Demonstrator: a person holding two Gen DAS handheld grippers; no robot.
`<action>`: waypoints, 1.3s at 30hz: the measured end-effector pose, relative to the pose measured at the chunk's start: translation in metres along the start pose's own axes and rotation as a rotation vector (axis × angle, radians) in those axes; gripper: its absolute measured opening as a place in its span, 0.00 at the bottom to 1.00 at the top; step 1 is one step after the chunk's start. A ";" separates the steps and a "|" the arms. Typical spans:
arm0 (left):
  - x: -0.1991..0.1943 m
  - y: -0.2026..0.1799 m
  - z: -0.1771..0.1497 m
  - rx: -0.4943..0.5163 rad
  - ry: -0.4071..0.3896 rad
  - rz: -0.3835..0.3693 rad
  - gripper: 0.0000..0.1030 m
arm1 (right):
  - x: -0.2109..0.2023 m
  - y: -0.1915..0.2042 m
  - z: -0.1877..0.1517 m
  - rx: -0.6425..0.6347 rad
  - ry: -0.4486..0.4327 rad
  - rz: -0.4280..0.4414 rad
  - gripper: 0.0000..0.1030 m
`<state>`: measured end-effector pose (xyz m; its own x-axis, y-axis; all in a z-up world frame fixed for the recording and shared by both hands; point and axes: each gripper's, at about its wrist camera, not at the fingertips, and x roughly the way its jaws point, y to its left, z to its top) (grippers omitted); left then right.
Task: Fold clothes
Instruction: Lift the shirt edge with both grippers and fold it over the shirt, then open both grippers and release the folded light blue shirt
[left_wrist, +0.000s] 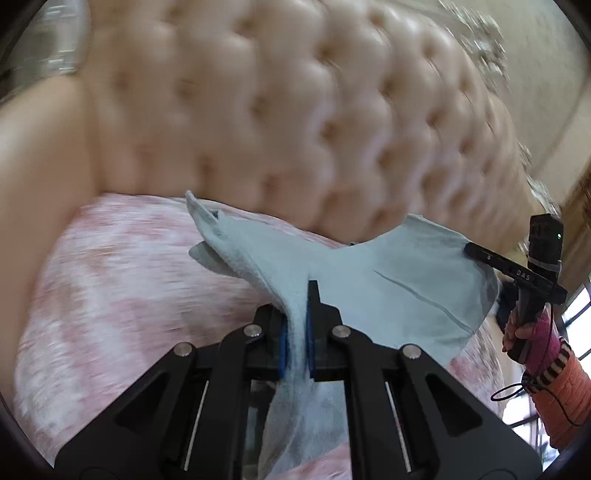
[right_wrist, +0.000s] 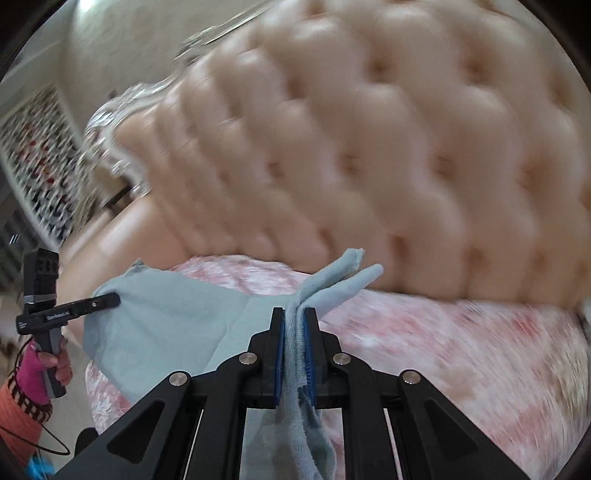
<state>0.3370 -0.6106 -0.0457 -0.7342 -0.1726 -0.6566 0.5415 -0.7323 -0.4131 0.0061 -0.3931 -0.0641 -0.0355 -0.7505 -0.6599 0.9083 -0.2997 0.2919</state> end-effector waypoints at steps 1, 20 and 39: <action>-0.015 0.013 -0.003 -0.018 -0.024 0.032 0.09 | 0.013 0.017 0.009 -0.033 0.005 0.027 0.09; -0.070 0.185 -0.184 -0.505 -0.047 0.544 0.20 | 0.348 0.221 0.004 -0.372 0.400 0.111 0.15; -0.050 0.119 -0.156 -0.339 -0.106 0.245 0.99 | 0.276 0.214 -0.046 -0.194 0.432 0.545 0.83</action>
<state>0.5027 -0.5866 -0.1603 -0.5959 -0.3940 -0.6998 0.7958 -0.4064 -0.4489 0.2100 -0.6376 -0.2156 0.5751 -0.4520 -0.6819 0.8091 0.1907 0.5559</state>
